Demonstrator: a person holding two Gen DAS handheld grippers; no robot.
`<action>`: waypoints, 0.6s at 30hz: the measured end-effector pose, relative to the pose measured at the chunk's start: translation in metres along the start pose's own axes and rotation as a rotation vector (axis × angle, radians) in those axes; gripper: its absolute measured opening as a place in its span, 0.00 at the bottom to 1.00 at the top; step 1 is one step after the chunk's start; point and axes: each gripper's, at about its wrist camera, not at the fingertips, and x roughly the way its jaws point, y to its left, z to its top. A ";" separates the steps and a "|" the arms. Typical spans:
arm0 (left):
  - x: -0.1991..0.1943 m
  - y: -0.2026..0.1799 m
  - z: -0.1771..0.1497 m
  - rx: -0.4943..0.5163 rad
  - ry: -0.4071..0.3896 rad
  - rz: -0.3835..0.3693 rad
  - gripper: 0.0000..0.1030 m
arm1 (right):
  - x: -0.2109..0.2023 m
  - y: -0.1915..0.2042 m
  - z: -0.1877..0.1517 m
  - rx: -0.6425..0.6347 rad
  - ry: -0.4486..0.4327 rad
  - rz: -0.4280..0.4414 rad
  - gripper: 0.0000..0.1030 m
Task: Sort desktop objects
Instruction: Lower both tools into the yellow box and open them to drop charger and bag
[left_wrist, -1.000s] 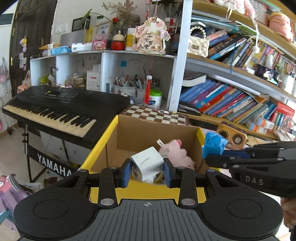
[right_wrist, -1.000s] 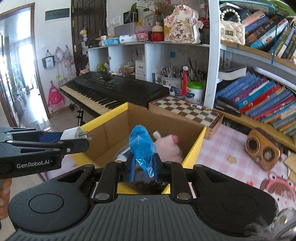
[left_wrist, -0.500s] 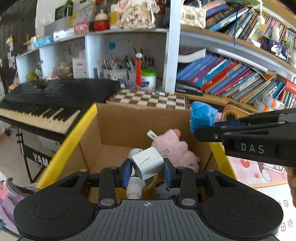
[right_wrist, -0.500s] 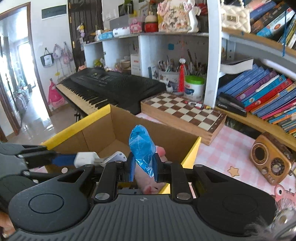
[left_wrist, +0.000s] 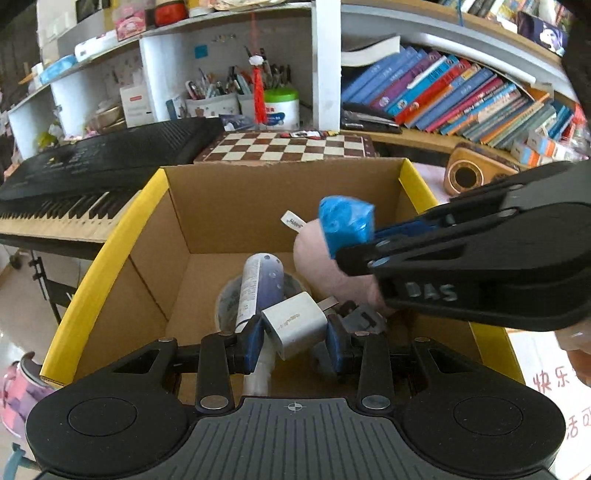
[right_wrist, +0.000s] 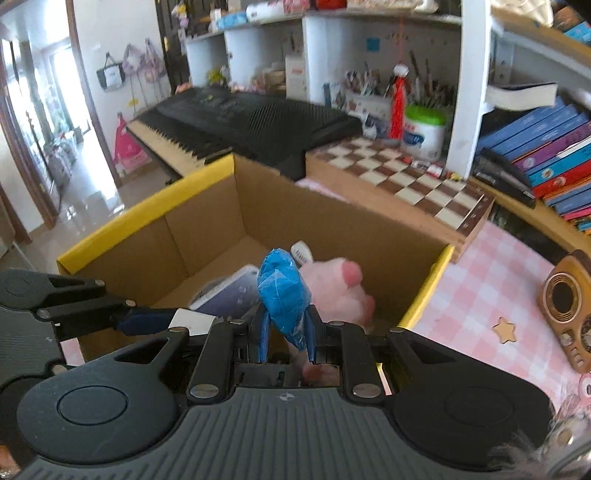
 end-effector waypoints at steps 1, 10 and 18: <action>0.000 -0.001 -0.001 0.009 -0.001 0.003 0.34 | 0.002 0.001 0.000 -0.015 0.003 -0.015 0.17; -0.021 0.000 -0.012 -0.031 -0.092 0.068 0.67 | 0.005 0.007 0.001 -0.063 0.021 0.001 0.17; -0.046 0.010 -0.024 -0.034 -0.176 0.148 0.84 | 0.015 0.025 -0.006 -0.134 0.072 -0.005 0.17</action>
